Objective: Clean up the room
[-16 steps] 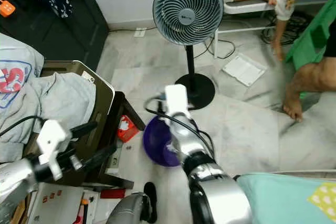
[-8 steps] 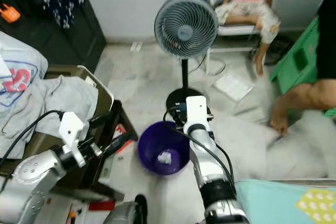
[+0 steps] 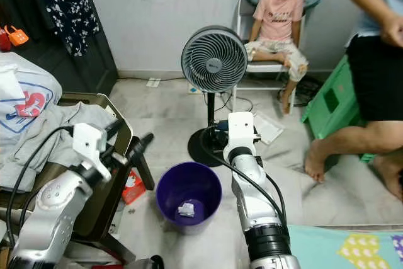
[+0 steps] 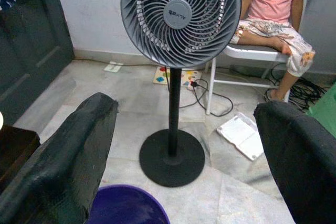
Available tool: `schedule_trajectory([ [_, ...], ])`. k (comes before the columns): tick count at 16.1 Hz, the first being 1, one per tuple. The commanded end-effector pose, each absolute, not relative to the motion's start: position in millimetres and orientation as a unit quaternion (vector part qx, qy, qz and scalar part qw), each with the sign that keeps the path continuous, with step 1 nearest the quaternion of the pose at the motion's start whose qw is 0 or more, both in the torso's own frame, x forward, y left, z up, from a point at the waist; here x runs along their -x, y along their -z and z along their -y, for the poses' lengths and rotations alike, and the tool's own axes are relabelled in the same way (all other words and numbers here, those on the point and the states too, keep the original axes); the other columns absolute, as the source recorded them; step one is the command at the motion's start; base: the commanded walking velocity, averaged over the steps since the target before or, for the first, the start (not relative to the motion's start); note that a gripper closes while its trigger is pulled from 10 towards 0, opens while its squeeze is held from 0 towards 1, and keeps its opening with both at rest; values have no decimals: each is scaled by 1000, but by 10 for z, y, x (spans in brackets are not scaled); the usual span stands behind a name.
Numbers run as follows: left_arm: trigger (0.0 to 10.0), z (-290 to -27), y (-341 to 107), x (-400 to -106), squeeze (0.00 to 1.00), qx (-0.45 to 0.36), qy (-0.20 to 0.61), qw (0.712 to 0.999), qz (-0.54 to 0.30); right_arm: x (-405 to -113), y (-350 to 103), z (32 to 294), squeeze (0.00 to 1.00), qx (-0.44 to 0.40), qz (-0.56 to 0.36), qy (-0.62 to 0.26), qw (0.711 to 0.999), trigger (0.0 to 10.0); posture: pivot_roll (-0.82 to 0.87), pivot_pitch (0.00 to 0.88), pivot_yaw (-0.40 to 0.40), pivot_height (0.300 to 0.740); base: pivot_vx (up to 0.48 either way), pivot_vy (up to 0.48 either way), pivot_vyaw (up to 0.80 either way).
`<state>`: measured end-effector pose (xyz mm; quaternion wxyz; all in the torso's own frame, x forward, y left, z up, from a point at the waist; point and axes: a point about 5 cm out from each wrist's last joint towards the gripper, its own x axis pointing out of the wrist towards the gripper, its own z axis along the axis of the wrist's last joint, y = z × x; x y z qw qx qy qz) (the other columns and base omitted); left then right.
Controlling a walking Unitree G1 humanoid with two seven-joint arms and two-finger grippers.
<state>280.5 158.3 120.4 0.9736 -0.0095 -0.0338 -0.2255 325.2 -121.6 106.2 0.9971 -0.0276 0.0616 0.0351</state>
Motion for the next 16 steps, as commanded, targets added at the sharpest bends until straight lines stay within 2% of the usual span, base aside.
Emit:
schedule_trajectory([
  [1, 10000, -1704, -1185, -2837, 0, 3, 173, 984, 36, -3254, -1087, 1297, 769, 26, -59, -23, 998, 10000, -33, 0, 34, 740, 0, 0, 0],
  [2, 10000, -1754, -1166, -2851, 0, 11, 145, 989, 34, -3267, -1085, 1329, 1000, 29, -59, -19, 998, 10000, -33, 0, 32, 740, 0, 0, 0],
  [4, 10000, -1847, -1135, -2877, 0, 31, 96, 994, 34, -3294, -1111, 1352, 1000, 37, -54, -14, 998, 10000, -37, 0, 31, 740, 0, 0, 0],
  [6, 10000, -1865, -1110, -2902, 0, 39, 82, 995, 32, -3304, -1121, 1361, 1000, 39, -51, -12, 998, 10000, -39, 0, 33, 740, 0, 0, 0],
  [7, 10000, -1852, -1099, -2919, 0, 46, 81, 995, 32, -3297, -1120, 1373, 882, 40, -50, -9, 998, 10000, -46, 0, 33, 740, 0, 0, 0],
  [8, 10000, -1841, -1093, -2930, 0, 48, 78, 995, 34, -3290, -1120, 1387, 882, 37, -49, -6, 998, 10000, -47, 0, 33, 740, 0, 0, 0],
  [9, 10000, -1825, -1086, -2935, 0, 51, 78, 995, 34, -3284, -1118, 1397, 976, 33, -47, -5, 998, 10000, -48, 0, 32, 740, 0, 0, 0],
  [12, 10000, -1758, -1070, -2931, 0, 61, 90, 994, 33, -3263, -1115, 1413, 1000, 39, -42, -4, 998, 10000, -48, 0, 27, 740, 0, 0, 0],
  [13, 10000, -1739, -1062, -2936, 0, 60, 96, 993, 32, -3271, -1141, 1396, 827, 49, -32, -9, 998, 10000, -53, 0, 28, 740, 0, 0, 0],
  [14, 10000, -1720, -1058, -2945, 0, 60, 101, 993, 32, -3282, -1170, 1368, 0, 52, -22, -21, 998, 10000, -57, 0, 27, 740, 0, 0, 0],
  [16, 10000, -1671, -1067, -2956, 0, 64, 111, 991, 34, -3283, -1196, 1351, 0, 60, -15, -26, 998, 10000, -59, 0, 24, 740, 0, 0, 0],
])
